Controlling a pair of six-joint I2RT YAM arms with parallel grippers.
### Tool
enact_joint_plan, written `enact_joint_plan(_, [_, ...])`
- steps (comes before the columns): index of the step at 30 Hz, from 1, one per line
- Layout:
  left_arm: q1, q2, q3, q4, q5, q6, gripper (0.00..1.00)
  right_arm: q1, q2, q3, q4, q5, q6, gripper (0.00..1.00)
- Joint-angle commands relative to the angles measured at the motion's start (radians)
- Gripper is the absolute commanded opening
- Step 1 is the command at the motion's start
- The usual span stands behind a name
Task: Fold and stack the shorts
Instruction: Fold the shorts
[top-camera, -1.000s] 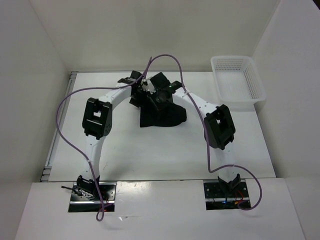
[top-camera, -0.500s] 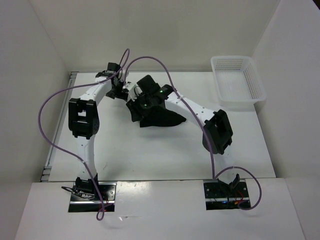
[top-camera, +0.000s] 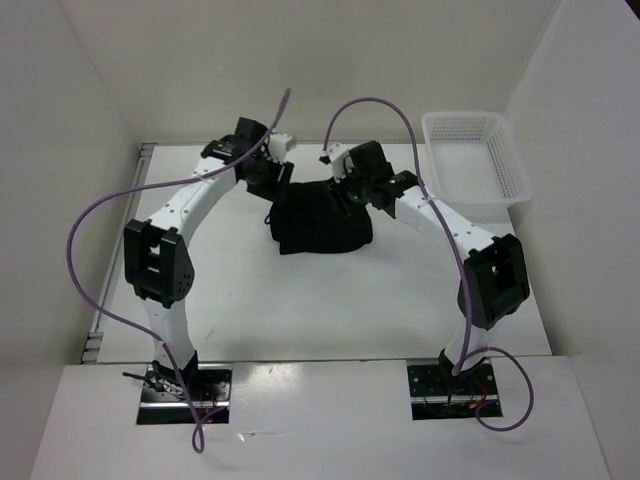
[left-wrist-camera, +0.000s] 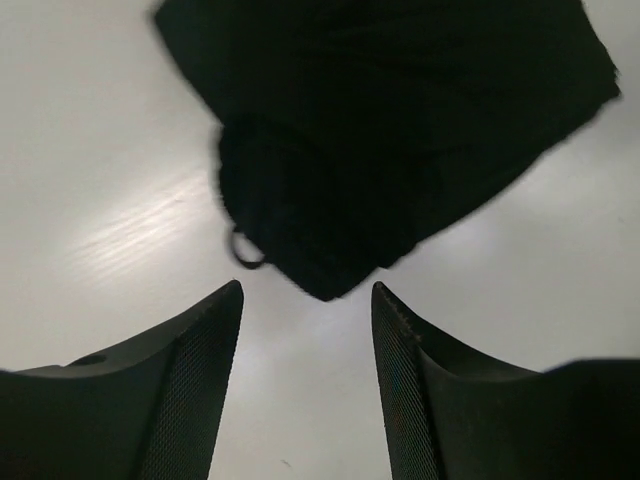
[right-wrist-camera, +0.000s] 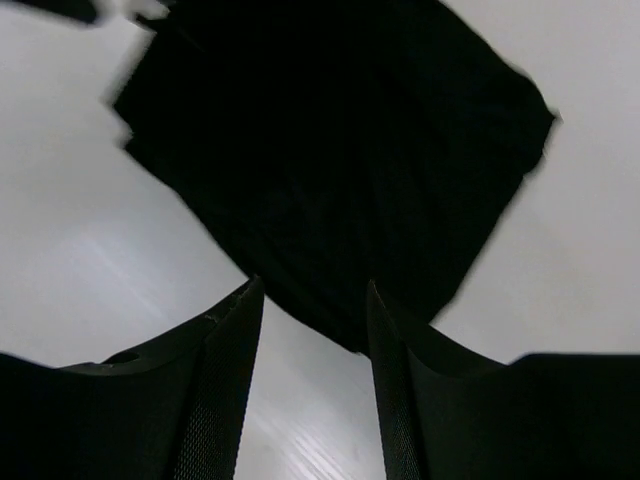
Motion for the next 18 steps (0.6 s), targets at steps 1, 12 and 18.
enact_joint_plan(1, [-0.062, 0.063, -0.065, -0.085, 0.096, 0.003, 0.61, -0.05, 0.015, -0.099, 0.089, 0.159, -0.078, 0.51])
enact_joint_plan(12, [-0.146, 0.209, -0.028, -0.043, 0.067, 0.003, 0.72, -0.147, 0.061, -0.213, 0.129, 0.202, -0.115, 0.51])
enact_joint_plan(18, [-0.146, 0.276, -0.018, -0.034, 0.076, 0.003, 0.73, -0.147, 0.061, -0.264, 0.149, 0.193, -0.125, 0.53])
